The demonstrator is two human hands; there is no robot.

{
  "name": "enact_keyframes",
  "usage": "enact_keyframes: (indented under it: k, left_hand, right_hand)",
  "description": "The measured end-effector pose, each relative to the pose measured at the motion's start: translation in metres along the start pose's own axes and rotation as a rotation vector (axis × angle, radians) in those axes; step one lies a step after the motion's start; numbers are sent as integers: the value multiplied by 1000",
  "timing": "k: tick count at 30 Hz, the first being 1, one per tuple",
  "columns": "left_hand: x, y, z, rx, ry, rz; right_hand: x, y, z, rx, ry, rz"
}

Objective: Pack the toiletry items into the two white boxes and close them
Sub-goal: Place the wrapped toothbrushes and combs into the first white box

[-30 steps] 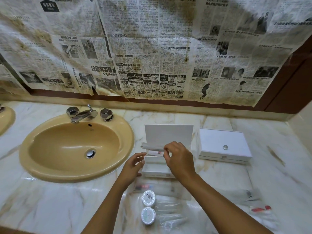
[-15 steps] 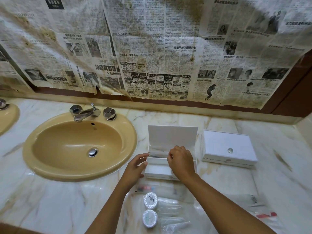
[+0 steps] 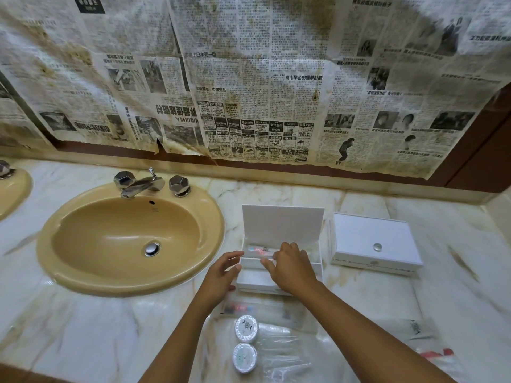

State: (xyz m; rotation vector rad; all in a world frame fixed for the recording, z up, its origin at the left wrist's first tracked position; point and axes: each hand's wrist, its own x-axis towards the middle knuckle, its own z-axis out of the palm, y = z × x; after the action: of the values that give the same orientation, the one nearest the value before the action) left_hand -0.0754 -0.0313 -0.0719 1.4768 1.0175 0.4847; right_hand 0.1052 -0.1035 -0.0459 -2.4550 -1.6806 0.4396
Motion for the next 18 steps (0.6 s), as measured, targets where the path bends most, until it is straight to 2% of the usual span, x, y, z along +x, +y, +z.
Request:
enact_keyframes:
  k: [3,7,18]
  left_hand:
    - [0,0,1,-5,1,4]
    - [-1,0,2,-5,3,8]
    - [-3,2,4,-3,7,14]
  right_hand:
    - [-2,0,2,34,43,-43]
    - [-6,1,8,-21,-36,-100]
    - [3,-1,-7,20,-208,-15]
